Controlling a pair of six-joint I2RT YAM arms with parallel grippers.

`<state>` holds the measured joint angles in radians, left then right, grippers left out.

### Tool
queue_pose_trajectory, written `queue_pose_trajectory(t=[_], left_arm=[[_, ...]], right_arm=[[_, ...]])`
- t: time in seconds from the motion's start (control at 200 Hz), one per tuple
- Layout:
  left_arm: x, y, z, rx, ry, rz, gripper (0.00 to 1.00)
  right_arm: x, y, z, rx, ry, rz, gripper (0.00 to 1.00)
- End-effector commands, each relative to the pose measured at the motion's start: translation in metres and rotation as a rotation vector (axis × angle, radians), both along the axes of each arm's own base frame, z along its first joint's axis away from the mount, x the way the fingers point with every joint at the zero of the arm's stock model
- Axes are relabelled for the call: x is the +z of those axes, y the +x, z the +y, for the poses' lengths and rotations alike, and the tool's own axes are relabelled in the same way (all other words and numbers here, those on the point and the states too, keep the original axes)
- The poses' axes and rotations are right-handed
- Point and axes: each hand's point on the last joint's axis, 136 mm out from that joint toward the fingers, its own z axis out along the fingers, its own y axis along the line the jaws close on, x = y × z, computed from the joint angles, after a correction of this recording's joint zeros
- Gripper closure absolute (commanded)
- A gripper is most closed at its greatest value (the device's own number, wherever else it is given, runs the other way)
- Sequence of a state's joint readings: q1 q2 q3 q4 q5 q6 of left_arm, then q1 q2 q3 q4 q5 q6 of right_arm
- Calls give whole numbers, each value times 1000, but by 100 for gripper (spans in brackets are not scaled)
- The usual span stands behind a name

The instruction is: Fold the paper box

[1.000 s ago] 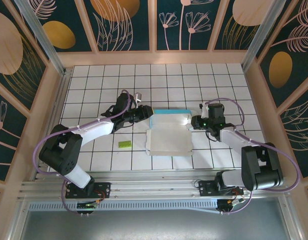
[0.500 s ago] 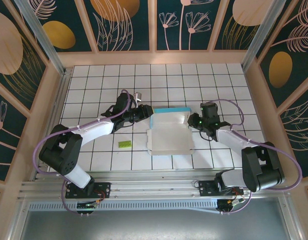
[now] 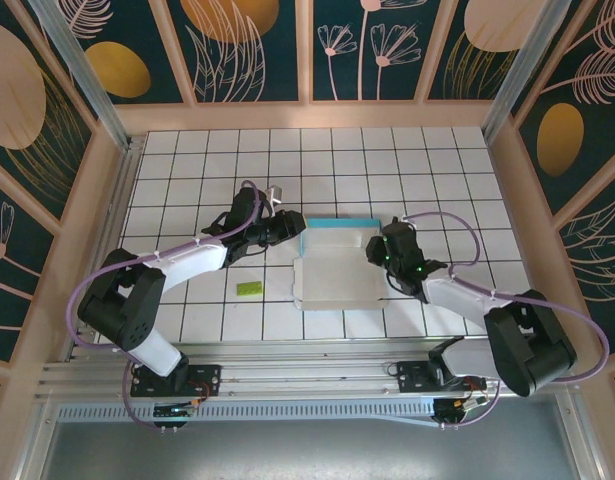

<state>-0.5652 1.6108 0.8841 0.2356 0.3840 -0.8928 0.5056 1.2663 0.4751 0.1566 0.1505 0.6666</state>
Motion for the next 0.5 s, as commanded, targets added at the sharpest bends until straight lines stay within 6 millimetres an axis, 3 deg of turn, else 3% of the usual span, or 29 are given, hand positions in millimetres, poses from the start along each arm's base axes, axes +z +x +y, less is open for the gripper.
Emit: queue_pose_trajectory(t=[0.0,0.18,0.35,0.495], left_arm=[[-4,-14,-8,-42,-8,17,70],[-5,-16,-8,-61,15,-10,70],[-10,-17,-4,-51,37,-18,70],[-8,-16,-6,-54,27,-21,70]], right_arm=[[-5,-8,-6,-18,-38,-43,72],[17,-13,-9,8,-36,-117,57],[41,-24,-19,9,-39,-178,33],[74,-30,-20,32,-14,-244,20]])
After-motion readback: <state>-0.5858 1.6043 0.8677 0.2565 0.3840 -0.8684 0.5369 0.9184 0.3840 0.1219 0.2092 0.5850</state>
